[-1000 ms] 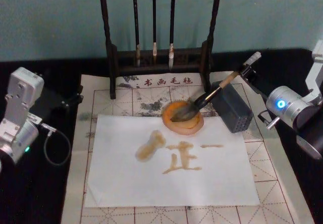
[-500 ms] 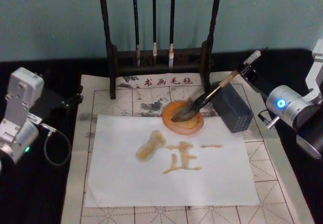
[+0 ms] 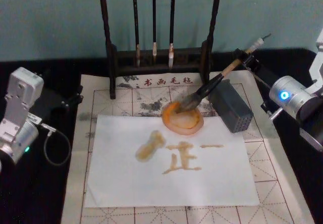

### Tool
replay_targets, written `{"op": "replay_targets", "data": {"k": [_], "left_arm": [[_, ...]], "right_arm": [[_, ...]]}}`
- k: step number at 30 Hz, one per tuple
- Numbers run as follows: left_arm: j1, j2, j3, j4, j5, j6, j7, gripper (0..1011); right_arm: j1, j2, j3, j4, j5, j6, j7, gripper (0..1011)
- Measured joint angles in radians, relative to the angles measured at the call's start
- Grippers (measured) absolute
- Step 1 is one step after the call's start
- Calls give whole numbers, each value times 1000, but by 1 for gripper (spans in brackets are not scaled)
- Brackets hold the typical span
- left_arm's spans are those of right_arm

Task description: Pick up the brush from the inkstone, write on the paper, then place the brush back to its original position.

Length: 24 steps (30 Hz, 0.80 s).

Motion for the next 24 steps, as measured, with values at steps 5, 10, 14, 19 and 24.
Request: {"op": "replay_targets", "data": {"k": [5, 10, 14, 19, 24], "left_arm": [[0, 0, 0, 0, 0, 0, 0, 1001], [0, 0, 0, 0, 0, 0, 0, 1001], [0, 0, 0, 0, 0, 0, 0, 1001], [0, 0, 0, 0, 0, 0, 0, 1001], [0, 0, 0, 0, 0, 0, 0, 1001]], "right_arm": [[3, 32, -34, -42, -52, -37, 13, 181], [-12, 64, -58, -114, -117, -65, 15, 181], [-39, 90, -68, -188, -169, -84, 14, 181], [-69, 137, -88, -269, -270, -131, 51, 181], [-96, 181, -112, -318, -371, -190, 101, 181]]}}
